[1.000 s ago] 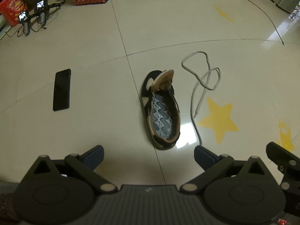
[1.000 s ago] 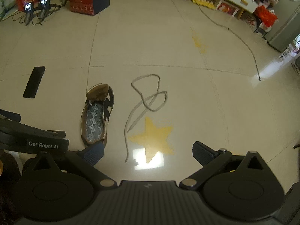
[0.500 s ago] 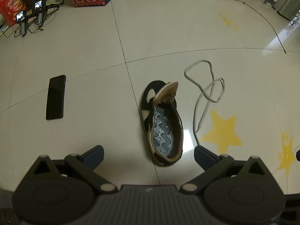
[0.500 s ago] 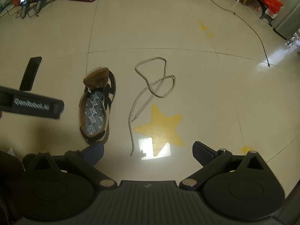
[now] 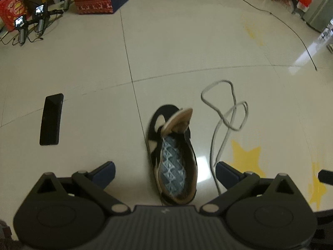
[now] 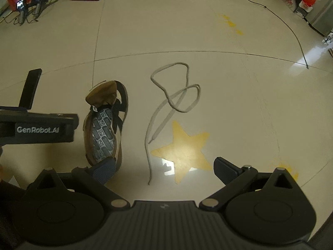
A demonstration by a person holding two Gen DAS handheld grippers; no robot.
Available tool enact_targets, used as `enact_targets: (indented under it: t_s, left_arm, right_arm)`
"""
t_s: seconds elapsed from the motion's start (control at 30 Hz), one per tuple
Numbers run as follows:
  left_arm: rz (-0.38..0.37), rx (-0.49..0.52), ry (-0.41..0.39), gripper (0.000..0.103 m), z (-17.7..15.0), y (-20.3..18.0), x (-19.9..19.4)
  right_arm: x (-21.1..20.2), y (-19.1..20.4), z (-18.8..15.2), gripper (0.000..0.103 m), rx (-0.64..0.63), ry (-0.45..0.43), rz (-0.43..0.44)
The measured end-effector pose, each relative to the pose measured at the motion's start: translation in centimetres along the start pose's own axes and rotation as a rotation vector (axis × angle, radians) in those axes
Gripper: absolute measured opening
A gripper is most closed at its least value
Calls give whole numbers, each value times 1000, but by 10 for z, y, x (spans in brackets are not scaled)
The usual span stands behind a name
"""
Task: Lace up shoes with both hands
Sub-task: 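Lower the left tool onto the shoe tongue while the right tool approaches the shoe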
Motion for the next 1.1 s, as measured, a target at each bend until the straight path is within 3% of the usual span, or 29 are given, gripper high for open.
enact_targets:
  t_s: [0.23, 0.53, 0.63, 0.7, 0.87, 1.1]
  left_arm:
    - [4, -17, -10, 103, 9, 1, 10]
    - [14, -57, 50, 103, 18, 10, 30]
    - [36, -54, 47, 103, 19, 14, 33]
    - [46, -42, 32, 103, 17, 14, 30]
    - [53, -8, 7, 103, 10, 9, 17]
    - [13, 72, -3, 103, 19, 15, 11]
  right_arm:
    - [19, -4, 8, 103, -5, 30, -9]
    - [44, -3, 17, 103, -41, 69, -16]
    - [49, -3, 22, 99, -83, 67, -14]
    - [50, -3, 26, 88, -118, 67, -3]
    - [45, -13, 34, 86, -134, 83, 44]
    - [46, -9, 38, 81, -151, 113, 22]
Point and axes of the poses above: each gripper's, at about its wrist camera, not at the fingertips, and x roughly the way its jaws point, y to its left, z to its top, the point moved 1 cm from there along x, roughly the way its jaws point
